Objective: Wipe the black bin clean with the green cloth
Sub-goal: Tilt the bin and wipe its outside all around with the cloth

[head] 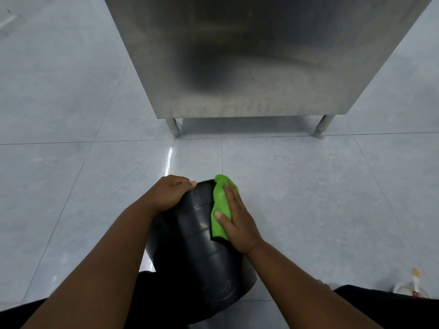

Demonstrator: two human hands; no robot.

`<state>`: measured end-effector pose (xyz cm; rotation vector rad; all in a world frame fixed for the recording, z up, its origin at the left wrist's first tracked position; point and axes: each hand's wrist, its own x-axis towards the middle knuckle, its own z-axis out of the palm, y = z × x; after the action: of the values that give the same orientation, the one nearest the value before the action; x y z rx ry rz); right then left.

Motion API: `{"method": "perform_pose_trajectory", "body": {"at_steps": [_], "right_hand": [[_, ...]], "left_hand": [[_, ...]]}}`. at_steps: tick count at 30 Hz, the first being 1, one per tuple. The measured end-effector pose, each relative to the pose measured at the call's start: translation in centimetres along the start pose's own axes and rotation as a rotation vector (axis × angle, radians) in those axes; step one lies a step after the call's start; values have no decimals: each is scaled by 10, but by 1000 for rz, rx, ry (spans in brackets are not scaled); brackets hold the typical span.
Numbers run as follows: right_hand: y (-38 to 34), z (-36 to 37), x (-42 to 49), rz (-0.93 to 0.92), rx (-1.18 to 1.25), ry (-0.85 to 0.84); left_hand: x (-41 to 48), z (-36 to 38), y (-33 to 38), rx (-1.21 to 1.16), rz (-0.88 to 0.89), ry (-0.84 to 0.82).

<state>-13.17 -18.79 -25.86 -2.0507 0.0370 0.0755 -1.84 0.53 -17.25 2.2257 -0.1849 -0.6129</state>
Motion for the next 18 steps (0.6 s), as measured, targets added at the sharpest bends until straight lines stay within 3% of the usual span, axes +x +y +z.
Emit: {"method": "perform_pose_trajectory", "body": {"at_steps": [3, 6, 9, 11, 13, 18], "right_hand": [[8, 1, 19, 346, 311, -3], [20, -3, 39, 738, 585, -142], [14, -7, 55, 894, 618, -143], [-2, -5, 55, 824, 530, -34], [-15, -1, 44, 615, 338, 67], [-34, 27, -13, -93, -409, 74]], "left_hand": [[-3, -7, -7, -68, -46, -47], [-4, -7, -9, -93, -33, -61], [-2, -4, -11, -115, -14, -64], [0, -4, -13, -103, 1, -56], [1, -4, -14, -79, 12, -42], [1, -3, -13, -60, 3, -16]]}}
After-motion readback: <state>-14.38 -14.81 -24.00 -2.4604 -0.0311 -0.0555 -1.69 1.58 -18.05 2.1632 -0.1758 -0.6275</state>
